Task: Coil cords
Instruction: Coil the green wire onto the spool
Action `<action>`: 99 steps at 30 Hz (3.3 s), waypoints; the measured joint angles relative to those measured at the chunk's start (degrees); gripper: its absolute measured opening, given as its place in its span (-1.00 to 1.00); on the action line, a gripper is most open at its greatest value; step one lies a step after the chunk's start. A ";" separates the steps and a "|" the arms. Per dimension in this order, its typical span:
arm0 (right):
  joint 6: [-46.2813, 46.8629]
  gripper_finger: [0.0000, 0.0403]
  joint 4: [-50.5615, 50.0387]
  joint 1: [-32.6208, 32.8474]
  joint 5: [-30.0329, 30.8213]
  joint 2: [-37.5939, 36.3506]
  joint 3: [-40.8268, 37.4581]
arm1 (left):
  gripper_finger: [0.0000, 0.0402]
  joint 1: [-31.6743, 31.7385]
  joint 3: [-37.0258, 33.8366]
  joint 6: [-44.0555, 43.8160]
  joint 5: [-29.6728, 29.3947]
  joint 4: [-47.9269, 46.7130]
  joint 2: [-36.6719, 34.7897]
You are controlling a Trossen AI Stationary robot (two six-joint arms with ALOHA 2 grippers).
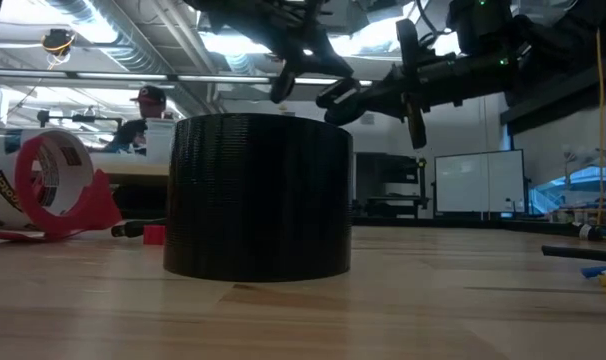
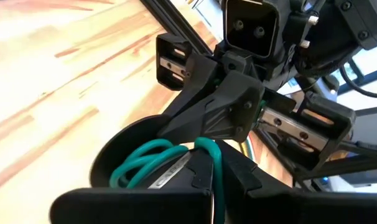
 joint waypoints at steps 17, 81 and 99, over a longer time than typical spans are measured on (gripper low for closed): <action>1.29 -0.97 2.95 -0.07 -2.12 0.04 -0.10 | -1.00 1.55 0.02 4.22 0.44 0.49 -1.10; 1.27 -0.97 2.64 0.02 -3.04 0.04 -0.15 | -0.69 4.67 0.10 24.18 6.20 -6.13 -5.19; 1.27 -0.97 3.22 0.02 -4.49 0.02 -0.08 | -0.69 4.47 0.09 26.89 6.17 -18.04 -6.63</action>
